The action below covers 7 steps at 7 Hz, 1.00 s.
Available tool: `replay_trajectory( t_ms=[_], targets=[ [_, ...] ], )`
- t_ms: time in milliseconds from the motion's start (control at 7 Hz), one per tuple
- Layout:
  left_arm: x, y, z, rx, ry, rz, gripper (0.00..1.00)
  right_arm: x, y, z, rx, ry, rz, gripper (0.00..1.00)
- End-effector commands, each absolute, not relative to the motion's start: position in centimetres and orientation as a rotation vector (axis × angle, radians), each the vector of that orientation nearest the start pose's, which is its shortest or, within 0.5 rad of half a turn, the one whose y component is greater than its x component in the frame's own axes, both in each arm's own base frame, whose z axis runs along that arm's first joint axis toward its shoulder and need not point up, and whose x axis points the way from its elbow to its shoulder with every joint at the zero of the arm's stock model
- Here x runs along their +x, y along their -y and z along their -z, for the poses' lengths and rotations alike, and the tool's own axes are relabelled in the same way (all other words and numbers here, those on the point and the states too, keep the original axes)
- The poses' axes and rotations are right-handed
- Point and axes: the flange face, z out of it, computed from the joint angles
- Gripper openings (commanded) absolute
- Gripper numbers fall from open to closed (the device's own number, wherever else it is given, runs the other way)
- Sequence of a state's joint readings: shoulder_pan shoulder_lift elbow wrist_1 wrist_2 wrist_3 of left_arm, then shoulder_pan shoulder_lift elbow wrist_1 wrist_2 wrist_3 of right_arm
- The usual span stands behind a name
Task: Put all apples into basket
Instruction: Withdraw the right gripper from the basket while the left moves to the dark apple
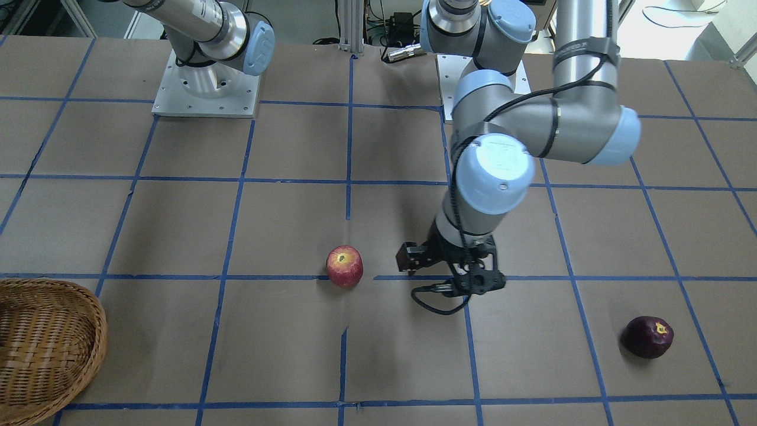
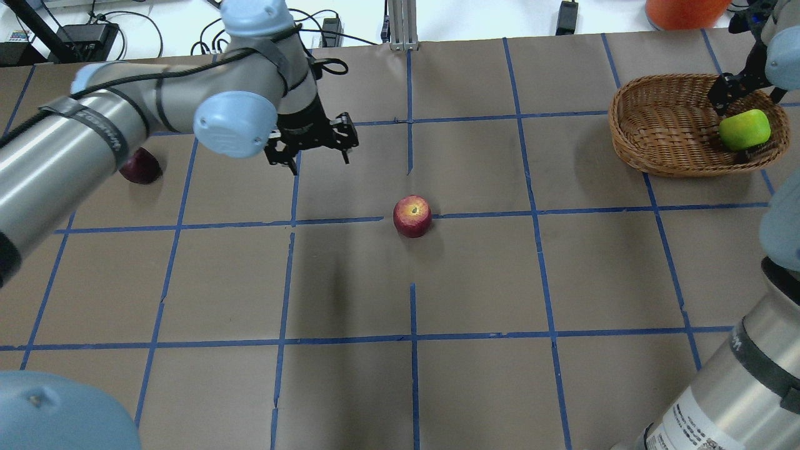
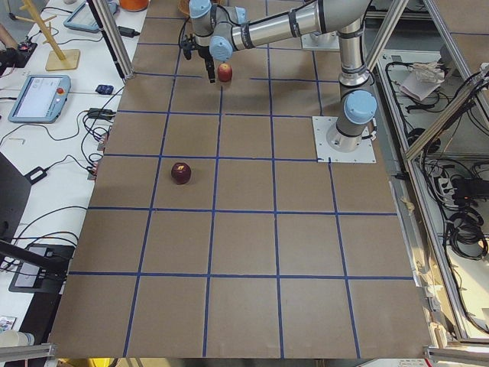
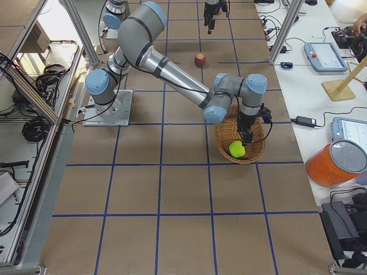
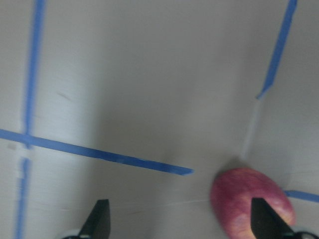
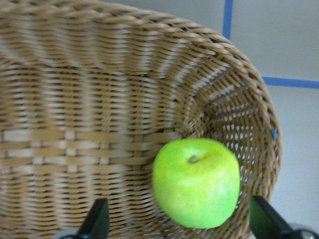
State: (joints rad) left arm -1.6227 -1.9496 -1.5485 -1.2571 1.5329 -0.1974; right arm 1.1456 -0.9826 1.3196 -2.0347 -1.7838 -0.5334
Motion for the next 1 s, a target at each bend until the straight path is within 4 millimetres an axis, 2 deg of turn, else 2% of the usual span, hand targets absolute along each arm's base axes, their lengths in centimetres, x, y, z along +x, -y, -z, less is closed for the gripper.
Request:
replay_trajectory(
  t_ms=[0, 143, 429, 571, 714, 857],
  targets=[
    [1.6, 64.1, -32.2, -0.035, -3.148, -0.059, 1.00, -5.3, 68.7, -36.6, -0.444, -3.291, -0.010, 1.00],
    [7.5, 65.3, -32.2, 0.026, -3.123, 0.065, 1.00, 0.9, 68.4, -37.5, -0.459, -3.249, 0.012, 1.00],
    [13.9, 66.8, -29.3, 0.249, -3.073, 0.147, 1.00, 11.8, 67.3, -36.0, -0.167, -3.058, -0.022, 1.00],
    [17.0, 67.1, -27.5, 0.271, -3.067, 0.143, 1.00, 16.3, 66.3, -34.6, -0.128, -3.043, -0.068, 1.00],
    [18.8, 67.7, -25.5, 0.336, -3.037, 0.188, 1.00, 22.6, 64.4, -32.4, -0.102, -3.048, -0.129, 1.00],
    [19.5, 68.1, -23.6, 0.361, -3.031, 0.183, 1.00, 27.3, 62.4, -29.7, -0.050, -3.061, -0.209, 1.00]
  ],
)
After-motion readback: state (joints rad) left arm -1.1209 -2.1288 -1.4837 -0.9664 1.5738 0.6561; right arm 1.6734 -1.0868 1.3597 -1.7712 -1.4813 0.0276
